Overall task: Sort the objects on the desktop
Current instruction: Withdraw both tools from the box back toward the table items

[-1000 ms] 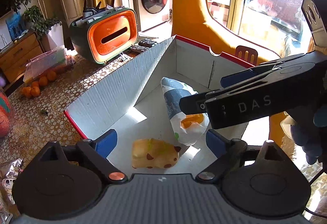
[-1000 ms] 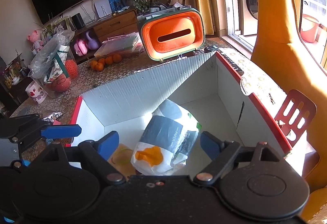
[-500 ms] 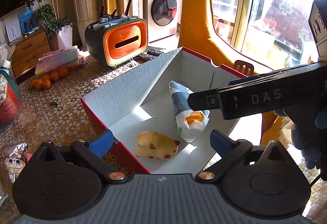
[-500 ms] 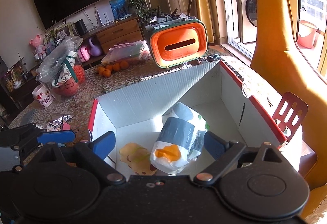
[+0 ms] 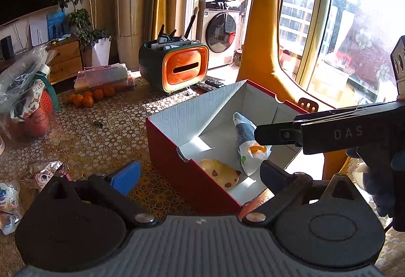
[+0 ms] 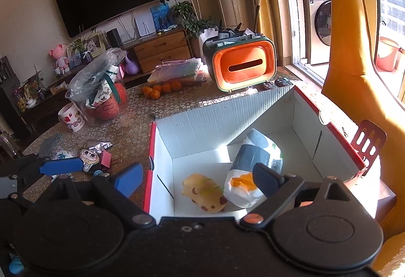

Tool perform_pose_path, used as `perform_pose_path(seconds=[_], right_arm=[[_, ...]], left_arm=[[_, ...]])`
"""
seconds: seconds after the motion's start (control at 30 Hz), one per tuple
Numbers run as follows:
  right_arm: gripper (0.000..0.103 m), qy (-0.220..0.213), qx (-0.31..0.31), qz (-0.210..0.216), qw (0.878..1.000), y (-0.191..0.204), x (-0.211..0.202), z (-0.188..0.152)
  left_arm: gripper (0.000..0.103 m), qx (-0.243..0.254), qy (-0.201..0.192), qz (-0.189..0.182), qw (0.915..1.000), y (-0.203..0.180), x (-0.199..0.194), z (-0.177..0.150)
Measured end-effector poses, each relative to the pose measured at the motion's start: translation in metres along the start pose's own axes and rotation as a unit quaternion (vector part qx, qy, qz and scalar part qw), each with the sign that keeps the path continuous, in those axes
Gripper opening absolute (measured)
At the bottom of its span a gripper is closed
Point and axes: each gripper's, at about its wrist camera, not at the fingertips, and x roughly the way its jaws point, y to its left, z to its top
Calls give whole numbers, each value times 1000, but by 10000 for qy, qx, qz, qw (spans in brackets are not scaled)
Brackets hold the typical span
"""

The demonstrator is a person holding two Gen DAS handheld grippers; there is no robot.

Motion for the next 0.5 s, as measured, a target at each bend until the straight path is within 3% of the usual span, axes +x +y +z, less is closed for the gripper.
perform_pose_path(seconds=[0.27, 0.5], right_arm=[[95, -128, -216, 119, 9996, 35, -8, -7], [95, -80, -264, 256, 9993, 63, -2, -13]], left_arm=[[101, -474, -261, -147, 9984, 32, -32, -15], [101, -577, -451, 60, 9973, 55, -56, -30]])
